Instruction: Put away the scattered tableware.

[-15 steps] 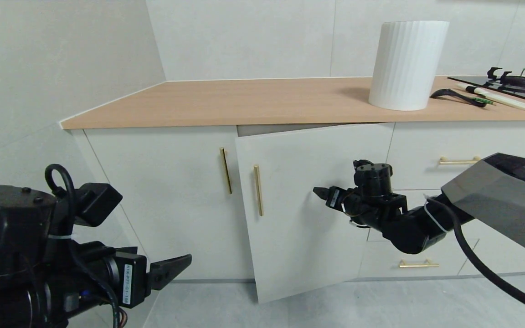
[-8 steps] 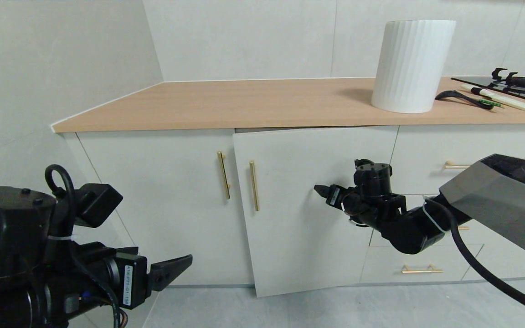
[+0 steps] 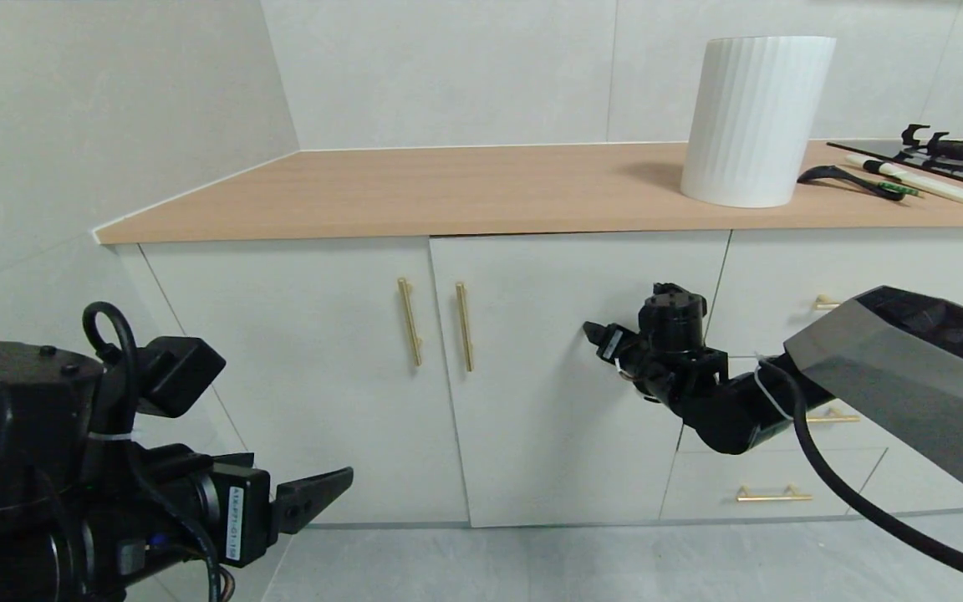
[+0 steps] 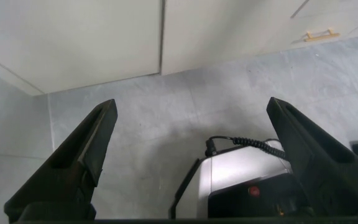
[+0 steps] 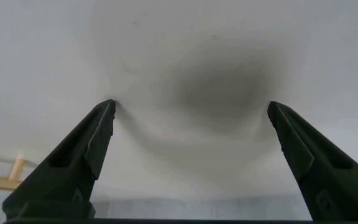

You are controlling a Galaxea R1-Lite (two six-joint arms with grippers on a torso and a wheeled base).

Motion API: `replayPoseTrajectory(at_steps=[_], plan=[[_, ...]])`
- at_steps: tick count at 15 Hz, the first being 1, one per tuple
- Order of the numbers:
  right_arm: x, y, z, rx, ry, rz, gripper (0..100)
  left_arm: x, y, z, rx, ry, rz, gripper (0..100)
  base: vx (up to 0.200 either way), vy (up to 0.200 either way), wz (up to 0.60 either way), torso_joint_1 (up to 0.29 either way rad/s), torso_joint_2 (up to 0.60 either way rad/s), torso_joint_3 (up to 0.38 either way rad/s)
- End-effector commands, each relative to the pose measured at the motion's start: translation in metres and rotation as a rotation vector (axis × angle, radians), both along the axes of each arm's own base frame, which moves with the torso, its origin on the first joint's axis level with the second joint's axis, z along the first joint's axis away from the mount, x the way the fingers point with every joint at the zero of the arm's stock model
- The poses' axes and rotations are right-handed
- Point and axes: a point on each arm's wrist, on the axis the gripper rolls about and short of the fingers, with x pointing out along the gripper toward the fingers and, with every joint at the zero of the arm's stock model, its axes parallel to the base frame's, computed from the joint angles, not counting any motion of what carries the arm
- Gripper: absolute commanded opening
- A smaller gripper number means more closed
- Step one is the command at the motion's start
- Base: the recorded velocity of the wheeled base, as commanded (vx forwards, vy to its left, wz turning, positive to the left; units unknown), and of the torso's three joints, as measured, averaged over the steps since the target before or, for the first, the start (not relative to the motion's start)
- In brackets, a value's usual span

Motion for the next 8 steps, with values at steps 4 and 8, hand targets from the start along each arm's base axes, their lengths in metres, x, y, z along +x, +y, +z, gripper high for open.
replayPoseTrajectory(at_steps=[4, 8], plan=[[0.0126, 0.0032, -0.0042, -0.004, -0.029, -0.072, 100, 0.0003, -0.0001, -0.0003, 0.0, 0.002, 0.001, 100, 0.0, 0.0, 0.0, 0.0, 0.0, 0.0], [0.0061, 0.0011, 0.0016, -0.001, -0.025, -0.059, 100, 0.0003, -0.0001, -0.0003, 0.0, 0.002, 0.001, 100, 0.0, 0.0, 0.0, 0.0, 0.0, 0.0]])
